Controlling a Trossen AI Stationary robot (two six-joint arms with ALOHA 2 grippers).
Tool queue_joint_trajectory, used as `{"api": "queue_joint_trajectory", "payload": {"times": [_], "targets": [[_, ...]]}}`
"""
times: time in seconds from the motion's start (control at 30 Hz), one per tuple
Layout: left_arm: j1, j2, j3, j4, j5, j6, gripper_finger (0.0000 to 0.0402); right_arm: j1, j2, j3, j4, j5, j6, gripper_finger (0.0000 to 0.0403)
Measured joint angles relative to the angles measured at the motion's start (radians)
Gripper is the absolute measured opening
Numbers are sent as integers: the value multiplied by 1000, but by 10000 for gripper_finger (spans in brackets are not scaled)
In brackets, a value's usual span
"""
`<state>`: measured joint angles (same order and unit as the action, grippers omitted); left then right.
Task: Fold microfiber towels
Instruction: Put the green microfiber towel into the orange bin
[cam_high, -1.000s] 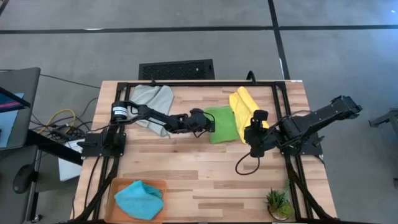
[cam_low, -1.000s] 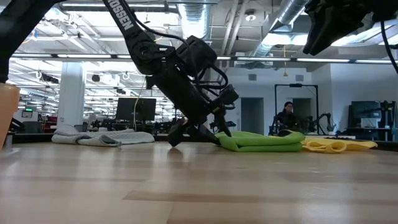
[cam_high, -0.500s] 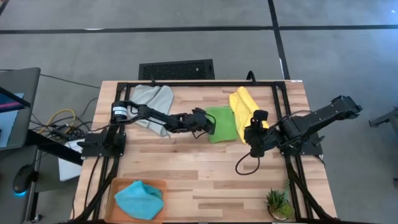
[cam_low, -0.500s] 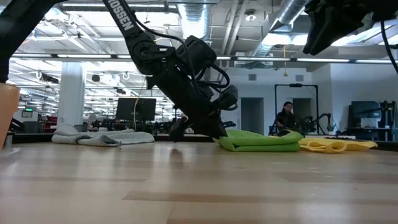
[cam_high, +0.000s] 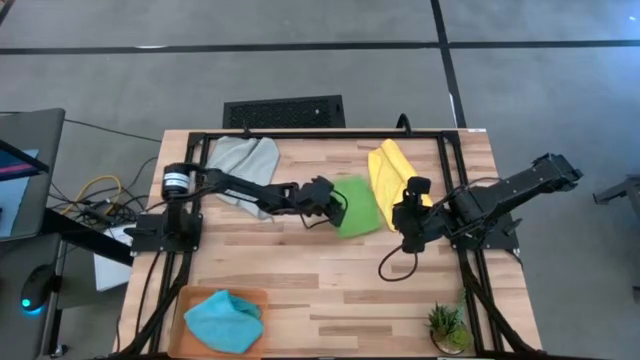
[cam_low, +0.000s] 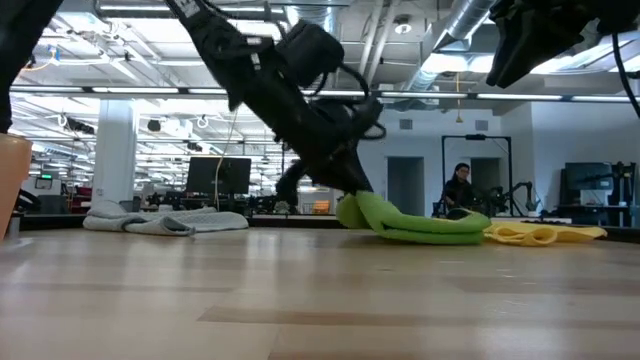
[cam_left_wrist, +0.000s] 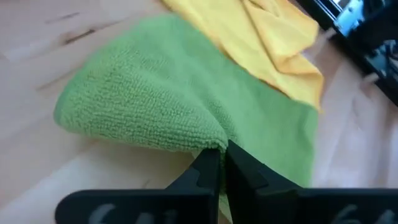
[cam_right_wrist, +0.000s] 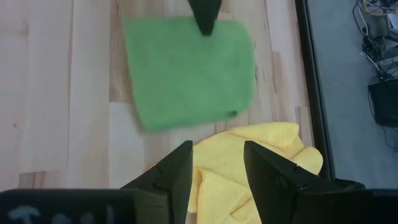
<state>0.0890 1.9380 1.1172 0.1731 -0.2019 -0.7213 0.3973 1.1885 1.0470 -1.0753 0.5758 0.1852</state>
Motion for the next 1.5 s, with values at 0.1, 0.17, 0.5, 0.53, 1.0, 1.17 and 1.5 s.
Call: {"api": "queue_joint_trajectory", "payload": {"times": [0.1, 0.17, 0.5, 0.53, 1.0, 1.17, 1.5], "targets": [[-23, -65, 0, -73, -24, 27, 0, 0, 0, 0, 0, 0, 0, 168], [-42, -108, 0, -134, -47, 43, 0, 0, 0, 0, 12, 0, 0, 168], [-165, -298, 0, -393, -188, 46, 0, 2, 0, 0, 85, 0, 0, 168], [-180, -320, 0, -416, -203, 39, 0, 2, 0, 0, 95, 0, 0, 168], [-449, -575, 0, -647, -412, -80, 0, 2, 2, 0, 265, -1, -1, 168], [-575, -651, 0, -691, -445, -122, 0, 2, 2, 0, 326, 0, -5, 168], [-846, -766, 0, -730, -379, -111, 0, 2, 2, 0, 402, 0, -10, 168]]}}
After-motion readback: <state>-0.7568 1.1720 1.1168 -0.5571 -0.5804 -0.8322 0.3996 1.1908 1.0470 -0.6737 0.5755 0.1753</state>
